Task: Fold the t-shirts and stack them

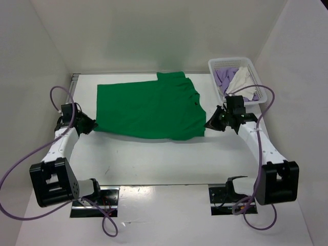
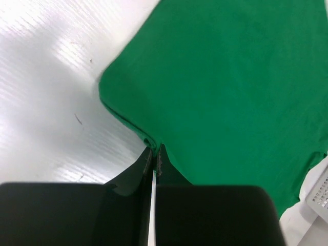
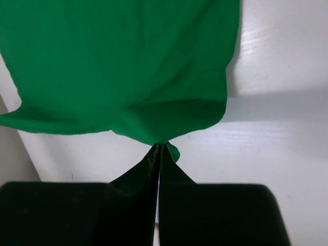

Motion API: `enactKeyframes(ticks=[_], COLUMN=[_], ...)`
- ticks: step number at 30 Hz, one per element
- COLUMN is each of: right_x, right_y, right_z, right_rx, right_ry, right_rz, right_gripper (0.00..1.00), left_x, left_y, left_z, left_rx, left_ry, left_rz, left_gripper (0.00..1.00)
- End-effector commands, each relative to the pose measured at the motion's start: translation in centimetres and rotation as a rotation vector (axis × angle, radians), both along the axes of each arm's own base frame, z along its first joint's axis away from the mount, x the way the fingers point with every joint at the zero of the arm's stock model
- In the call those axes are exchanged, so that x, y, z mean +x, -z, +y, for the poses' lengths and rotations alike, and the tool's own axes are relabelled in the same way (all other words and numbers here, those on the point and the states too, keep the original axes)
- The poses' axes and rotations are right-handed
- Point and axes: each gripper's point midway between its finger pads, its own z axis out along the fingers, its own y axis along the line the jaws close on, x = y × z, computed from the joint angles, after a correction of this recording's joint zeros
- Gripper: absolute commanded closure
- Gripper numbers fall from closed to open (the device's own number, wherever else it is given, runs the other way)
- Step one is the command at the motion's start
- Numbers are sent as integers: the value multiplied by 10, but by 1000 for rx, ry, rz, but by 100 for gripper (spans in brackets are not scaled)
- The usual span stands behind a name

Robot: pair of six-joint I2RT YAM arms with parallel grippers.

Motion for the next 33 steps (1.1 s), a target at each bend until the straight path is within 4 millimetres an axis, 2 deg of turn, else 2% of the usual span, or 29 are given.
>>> enactKeyframes(ticks=[1,2,5,7,9,10,12,14,15,16,17,18,20,21,23,24,25,26,27,28,29,30,31,32,33], right_x=[-39,-52,-79,-86,-75,-62,-33,0,20,42,55,78,101,118,136,150,158,166,177,185,198,205,213,223,227], right_y=[0,-3,-8,-4,-7,-16,-19,-32,-21,-35,-37,-36,-35,-32,-28,-38,-26,-25,-35,-22,-33,-31,-17,-25,-22], right_z=[2,3,1,0,-1,0,3,4,3,3,5,5,2,3,0,1,2,3,4,5,6,7,7,8,9], right_rx=[26,34,37,17,11,15,18,13,1,-8,-7,-19,-46,-52,-78,-75,-78,-77,-74,-76,-73,-73,-75,-72,-73], right_ry=[-13,-19,-10,-9,-4,-4,-5,3,12,12,12,11,19,13,23,24,23,24,25,24,26,26,25,26,26], right_rz=[89,113,156,185,153,113,80,11,28,-26,-38,-48,-64,-64,-69,-97,-74,-82,-111,-89,-122,-125,-103,-129,-122], right_gripper=[100,100,100,100,100,100,100,100,100,100,100,100,100,100,100,100,100,100,100,100,100,100,100,100,100], left_x=[-24,-27,-47,-49,-47,-46,-28,-17,-11,-4,6,13,28,30,42,48,53,58,61,69,72,75,80,85,88], left_y=[-2,-9,-4,-2,-4,1,-14,-20,-16,-17,-21,-11,-14,-2,-3,1,2,9,11,7,15,15,14,17,18], left_z=[-2,-3,-6,-7,-6,-8,-3,0,2,4,7,7,12,12,15,16,18,19,18,20,21,22,23,26,27], left_rx=[27,32,29,32,35,17,23,30,26,29,33,13,21,6,3,0,-4,-7,-22,-17,-23,-29,-26,-21,-21], left_ry=[22,22,25,33,32,32,23,22,22,22,22,20,20,12,5,5,-2,-2,-3,-3,-3,-10,-10,-16,-16], left_rz=[32,17,75,86,74,89,46,22,35,28,14,31,5,32,18,30,22,34,39,21,42,41,33,39,40], left_gripper=[100,100,100,100,100,100,100,100,100,100,100,100,100,100,100,100,100,100,100,100,100,100,100,100,100])
